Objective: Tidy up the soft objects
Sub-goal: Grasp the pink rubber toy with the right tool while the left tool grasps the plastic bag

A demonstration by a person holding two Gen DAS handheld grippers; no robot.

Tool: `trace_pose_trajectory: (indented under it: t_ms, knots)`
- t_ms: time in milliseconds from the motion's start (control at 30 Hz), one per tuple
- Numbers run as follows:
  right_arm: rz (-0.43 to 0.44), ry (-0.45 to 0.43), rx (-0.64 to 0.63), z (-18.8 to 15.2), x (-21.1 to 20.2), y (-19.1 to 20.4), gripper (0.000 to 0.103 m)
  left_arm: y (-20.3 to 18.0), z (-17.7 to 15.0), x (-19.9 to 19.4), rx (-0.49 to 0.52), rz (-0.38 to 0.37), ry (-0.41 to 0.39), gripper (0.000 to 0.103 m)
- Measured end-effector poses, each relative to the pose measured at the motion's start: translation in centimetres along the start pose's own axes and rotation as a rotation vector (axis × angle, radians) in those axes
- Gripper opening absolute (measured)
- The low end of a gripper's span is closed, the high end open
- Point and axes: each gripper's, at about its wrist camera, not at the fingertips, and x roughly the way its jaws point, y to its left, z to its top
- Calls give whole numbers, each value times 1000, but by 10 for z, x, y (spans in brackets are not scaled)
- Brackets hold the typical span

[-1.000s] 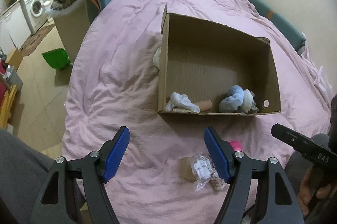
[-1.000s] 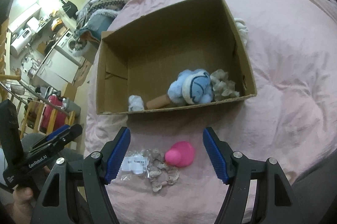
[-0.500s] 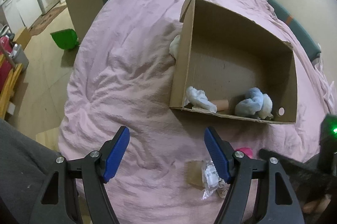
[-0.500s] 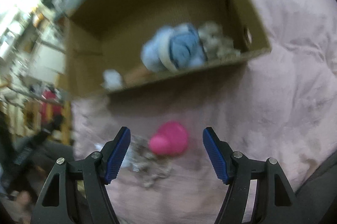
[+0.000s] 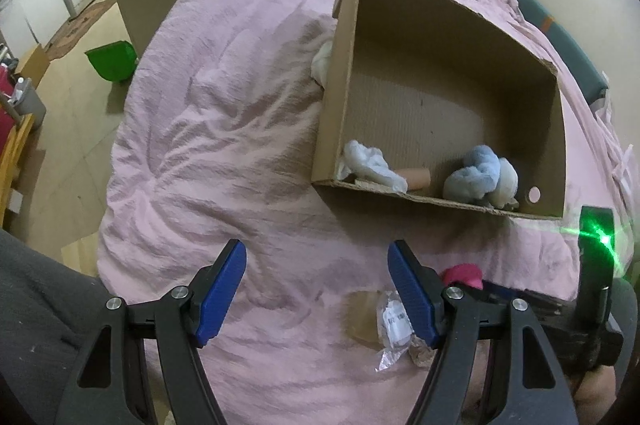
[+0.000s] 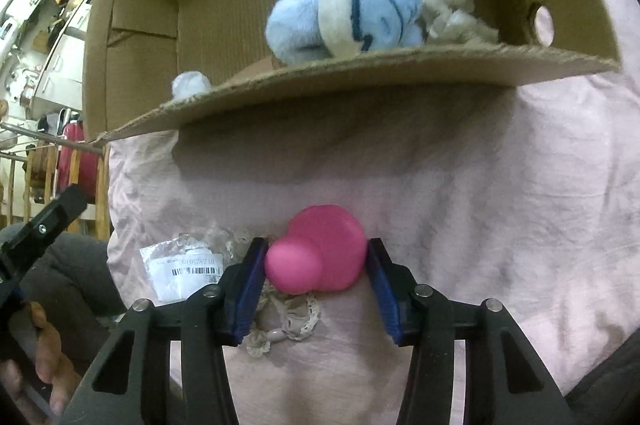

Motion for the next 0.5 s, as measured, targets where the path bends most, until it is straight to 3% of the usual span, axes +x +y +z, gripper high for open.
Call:
trace_pose_trajectory:
  t_ms: [300, 433, 500]
  knots:
    - [26, -108, 54, 6, -24, -10, 53, -35, -27, 31, 157, -109, 195, 67]
    - [28, -116, 69, 10, -26, -17, 53, -48, -31, 43, 191, -152, 231, 40]
    - [33, -120, 76, 11, -26, -16, 53, -53, -34, 51, 198, -169, 271, 39]
